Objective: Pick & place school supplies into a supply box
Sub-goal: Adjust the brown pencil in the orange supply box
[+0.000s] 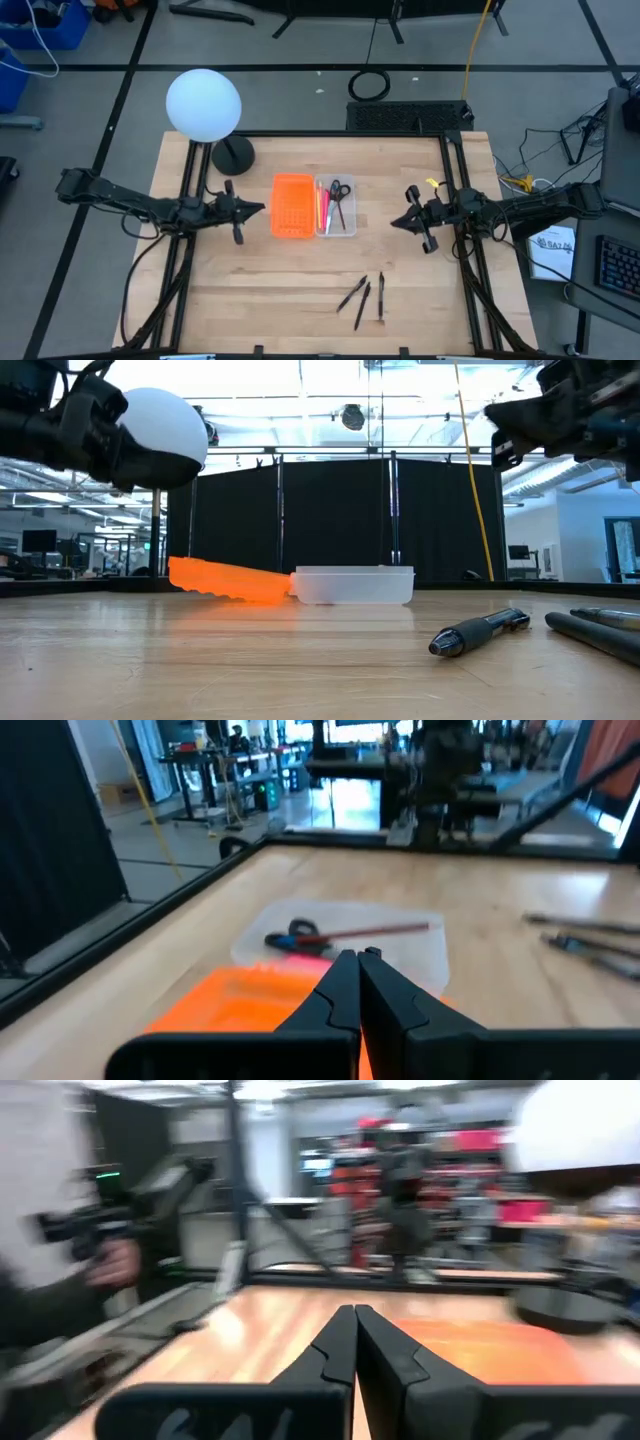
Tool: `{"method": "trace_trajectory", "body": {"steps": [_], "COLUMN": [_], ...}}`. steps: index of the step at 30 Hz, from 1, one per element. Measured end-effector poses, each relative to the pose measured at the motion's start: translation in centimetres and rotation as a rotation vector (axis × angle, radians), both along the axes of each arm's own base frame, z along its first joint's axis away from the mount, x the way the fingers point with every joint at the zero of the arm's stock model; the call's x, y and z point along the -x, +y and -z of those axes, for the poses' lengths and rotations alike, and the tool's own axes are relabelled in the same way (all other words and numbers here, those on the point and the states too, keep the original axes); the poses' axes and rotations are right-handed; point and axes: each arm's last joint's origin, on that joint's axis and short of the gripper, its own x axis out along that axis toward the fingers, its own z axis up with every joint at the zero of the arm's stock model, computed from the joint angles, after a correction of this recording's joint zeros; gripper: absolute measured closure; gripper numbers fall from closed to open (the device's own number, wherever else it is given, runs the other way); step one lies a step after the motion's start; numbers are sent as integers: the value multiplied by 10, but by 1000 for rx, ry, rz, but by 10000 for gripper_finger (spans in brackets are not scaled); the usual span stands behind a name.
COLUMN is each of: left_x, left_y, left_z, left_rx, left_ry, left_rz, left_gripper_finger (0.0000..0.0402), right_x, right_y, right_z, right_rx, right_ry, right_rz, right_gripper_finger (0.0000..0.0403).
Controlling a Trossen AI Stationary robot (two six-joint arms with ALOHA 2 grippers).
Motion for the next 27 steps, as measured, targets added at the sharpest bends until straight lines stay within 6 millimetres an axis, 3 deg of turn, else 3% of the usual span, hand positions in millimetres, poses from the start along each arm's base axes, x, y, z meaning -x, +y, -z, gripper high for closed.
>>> {"method": "trace_trajectory", "body": {"steps": [4, 7, 11, 21, 27], "left_x": [3, 5, 3, 3, 3], "left_y": [1, 1, 2, 3, 4], "left_z": [12, 16, 9, -11, -9], "left_rx": [-34, -49, -133, -261, -331], "left_ry": [43, 60, 53, -103, -64], "left_rz": [4, 2, -37, -77, -96], "left_gripper_finger": [392, 380, 376, 392, 368], "right_x": [-2, -9, -36, -129, -173], "right_y": [-6, -6, -7, -6, -6], "right_z": [0, 5, -21, -86, -138], "right_rx": [-65, -75, -122, -95, -131], "right_ry": [7, 106, 181, 743, 819], "right_rz": [184, 215, 273, 473, 556], "right_gripper_finger": [403, 403, 403, 401, 344]}}
